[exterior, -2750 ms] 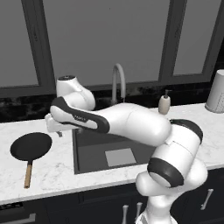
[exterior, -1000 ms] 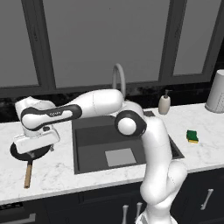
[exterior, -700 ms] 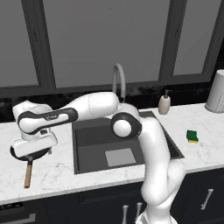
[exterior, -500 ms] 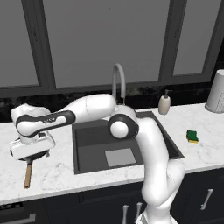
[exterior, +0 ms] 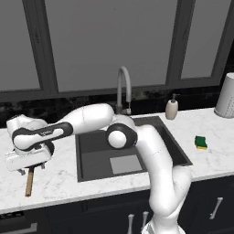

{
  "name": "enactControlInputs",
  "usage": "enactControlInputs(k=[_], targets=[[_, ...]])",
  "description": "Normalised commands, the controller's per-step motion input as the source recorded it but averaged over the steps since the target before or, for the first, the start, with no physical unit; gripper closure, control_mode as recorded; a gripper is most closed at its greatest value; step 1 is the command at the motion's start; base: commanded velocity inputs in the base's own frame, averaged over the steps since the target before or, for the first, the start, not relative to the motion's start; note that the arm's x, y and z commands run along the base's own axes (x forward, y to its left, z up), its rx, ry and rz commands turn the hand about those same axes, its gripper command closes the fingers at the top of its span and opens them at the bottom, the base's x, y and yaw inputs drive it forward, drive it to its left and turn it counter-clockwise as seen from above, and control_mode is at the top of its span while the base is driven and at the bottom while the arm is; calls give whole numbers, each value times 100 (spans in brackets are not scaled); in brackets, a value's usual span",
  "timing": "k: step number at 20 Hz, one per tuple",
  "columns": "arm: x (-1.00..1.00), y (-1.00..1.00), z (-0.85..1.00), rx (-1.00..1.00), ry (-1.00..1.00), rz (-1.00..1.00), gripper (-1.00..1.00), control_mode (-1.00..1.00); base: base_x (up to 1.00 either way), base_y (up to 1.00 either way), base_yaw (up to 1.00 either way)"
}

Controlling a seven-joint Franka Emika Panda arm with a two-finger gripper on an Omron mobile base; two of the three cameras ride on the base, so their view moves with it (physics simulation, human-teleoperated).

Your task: Pick the pan and sponge and place them into the sink. Then turn on the water.

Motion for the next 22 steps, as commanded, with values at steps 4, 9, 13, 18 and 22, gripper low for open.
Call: enactControlInputs(k=[4,9,13,18,22], targets=[[22,26,-29,0,-8,0,-100,-100,0,0,0],[25,21,-26,0,-1,0,-100,-100,0,0,0],[18,8,-26,0,0,0,-100,-100,0,0,0],[8,1,-17,0,0,0,100,-100,0,0,0],[0,0,0,0,0,0,100,-100,0,0,0]])
